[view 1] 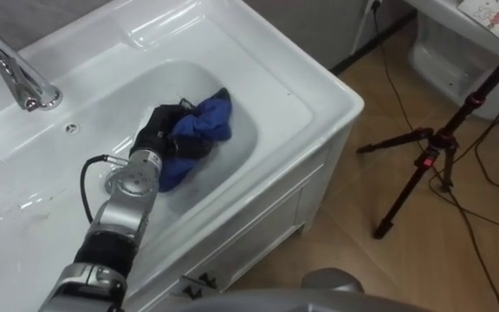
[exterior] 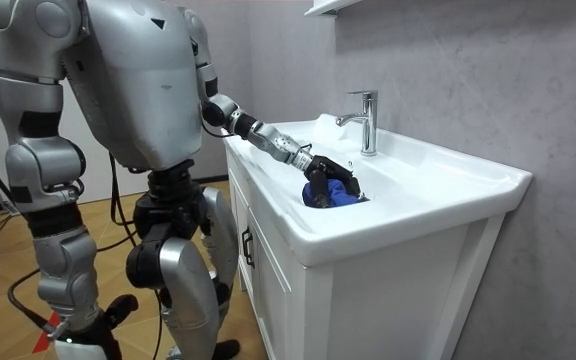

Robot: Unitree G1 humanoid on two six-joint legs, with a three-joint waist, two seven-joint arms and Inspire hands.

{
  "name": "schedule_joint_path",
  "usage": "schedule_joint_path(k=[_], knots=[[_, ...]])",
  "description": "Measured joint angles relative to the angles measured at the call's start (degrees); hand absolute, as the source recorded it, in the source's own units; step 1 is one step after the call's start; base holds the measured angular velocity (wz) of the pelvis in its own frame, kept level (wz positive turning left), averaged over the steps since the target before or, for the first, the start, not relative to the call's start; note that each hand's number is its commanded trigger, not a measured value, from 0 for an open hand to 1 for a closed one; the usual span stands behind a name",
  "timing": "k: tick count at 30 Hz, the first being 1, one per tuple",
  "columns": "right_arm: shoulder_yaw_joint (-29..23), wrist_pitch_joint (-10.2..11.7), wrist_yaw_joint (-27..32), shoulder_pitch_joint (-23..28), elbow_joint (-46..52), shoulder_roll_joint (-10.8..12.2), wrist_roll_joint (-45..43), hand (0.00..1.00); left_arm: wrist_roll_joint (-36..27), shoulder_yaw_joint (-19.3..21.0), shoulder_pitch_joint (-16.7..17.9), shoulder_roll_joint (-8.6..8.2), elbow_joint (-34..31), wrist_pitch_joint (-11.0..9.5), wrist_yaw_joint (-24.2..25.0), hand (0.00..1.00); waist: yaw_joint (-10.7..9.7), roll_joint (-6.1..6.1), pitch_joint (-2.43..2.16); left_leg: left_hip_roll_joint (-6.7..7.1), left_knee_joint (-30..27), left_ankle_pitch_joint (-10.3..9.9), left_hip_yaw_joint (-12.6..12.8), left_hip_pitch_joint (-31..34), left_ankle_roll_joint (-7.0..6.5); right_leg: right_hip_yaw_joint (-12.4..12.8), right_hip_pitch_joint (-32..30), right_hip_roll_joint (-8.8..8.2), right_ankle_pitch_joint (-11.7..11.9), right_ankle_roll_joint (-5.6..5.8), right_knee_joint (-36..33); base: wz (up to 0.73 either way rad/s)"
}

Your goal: Wipe basin

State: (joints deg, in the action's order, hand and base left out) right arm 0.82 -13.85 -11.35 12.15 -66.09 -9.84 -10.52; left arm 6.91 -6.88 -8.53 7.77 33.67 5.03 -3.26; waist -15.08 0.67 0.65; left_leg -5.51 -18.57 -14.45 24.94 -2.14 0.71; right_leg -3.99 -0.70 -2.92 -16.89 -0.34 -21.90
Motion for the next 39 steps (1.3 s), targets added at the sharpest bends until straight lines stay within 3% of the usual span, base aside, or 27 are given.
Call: schedule_joint_path(k=[3,7,10,13,16,25,28,32,35,39], knots=[[0.0,0.0,0.3,1.1,1.8,-0.1,1.5,0.0,0.0,0.1,-0.1,-0.06,0.8,-0.6,-0.1,1.0,0.5,-0.23,-0.05,0.07,-0.2,0.0,0.0,0.0,0.07,-0.2,0.0,-0.02,-0.1,-0.12,0.0,0.0],[-0.5,0.1,0.1,1.6,1.9,0.0,1.0,0.0,2.9,1.2,0.1,-0.04,3.0,-2.9,0.0,1.0,2.4,-1.14,-0.14,-0.02,-0.2,-0.1,0.1,-0.2,0.31,-0.3,0.1,0.12,-0.1,-0.25,-0.1,-0.05],[-1.8,0.1,0.4,1.9,2.0,0.0,1.0,0.0,5.3,2.3,0.1,0.0,5.6,-4.1,-0.2,1.0,4.6,-1.43,-0.25,-0.85,-1.5,-0.6,0.6,-0.5,0.86,-0.5,0.7,0.49,0.0,-0.39,0.1,-0.12],[-2.4,0.3,0.7,1.4,2.0,0.0,0.9,0.0,5.5,4.2,1.0,0.03,7.7,-4.8,-0.6,1.0,5.1,-1.6,-0.33,-1.39,-2.2,-0.7,0.5,-0.5,0.98,-0.7,1.0,0.86,-0.1,-0.68,0.2,-0.01],[-2.7,0.6,0.8,1.6,2.0,0.1,0.9,0.0,9.9,5.9,1.4,0.02,8.0,-5.0,-0.9,1.0,6.2,-1.53,-0.33,-1.87,-2.3,-0.7,0.3,-0.4,1.27,-1.1,1.1,0.92,0.0,-1.24,0.3,0.01],[-3.5,1.3,0.8,0.8,2.2,-0.9,0.9,0.0,21.0,9.0,4.6,0.85,7.7,-5.0,-2.9,1.0,7.9,-0.17,-1.12,-2.19,-3.0,-0.4,-1.8,0.8,1.72,-2.9,0.9,0.97,-0.2,-1.99,0.2,0.06],[-4.6,2.3,1.3,0.7,2.2,-1.5,1.0,0.0,23.2,9.3,5.3,2.29,8.0,-5.0,-4.0,1.0,8.9,-0.12,-1.16,-2.08,-2.5,-0.1,-2.4,0.8,2.05,-4.0,1.2,0.84,-0.2,-2.03,0.5,0.1],[-7.0,3.8,1.5,1.1,2.4,-2.4,0.8,0.0,25.8,11.3,8.6,4.46,7.9,-5.0,-6.2,1.0,10.0,0.38,-1.42,-2.16,-2.8,-0.1,-3.8,0.5,2.1,-5.5,2.9,0.98,-0.1,-2.17,2.0,0.14],[-7.8,4.7,1.9,0.7,1.9,-3.4,0.7,0.0,27.7,14.5,9.9,5.19,8.0,-5.0,-7.4,1.0,10.8,1.28,-1.38,-2.1,-3.1,-0.1,-4.8,1.0,2.1,-6.3,3.1,0.95,-0.1,-2.18,2.2,0.11],[-7.8,5.5,1.9,0.1,1.8,-4.9,1.0,0.0,27.8,14.9,11.4,6.68,8.1,-5.0,-7.9,1.0,10.8,2.49,-1.16,-1.84,-3.0,-0.1,-5.9,1.6,2.22,-7.3,3.1,0.83,-0.2,-2.21,2.3,0.16]])
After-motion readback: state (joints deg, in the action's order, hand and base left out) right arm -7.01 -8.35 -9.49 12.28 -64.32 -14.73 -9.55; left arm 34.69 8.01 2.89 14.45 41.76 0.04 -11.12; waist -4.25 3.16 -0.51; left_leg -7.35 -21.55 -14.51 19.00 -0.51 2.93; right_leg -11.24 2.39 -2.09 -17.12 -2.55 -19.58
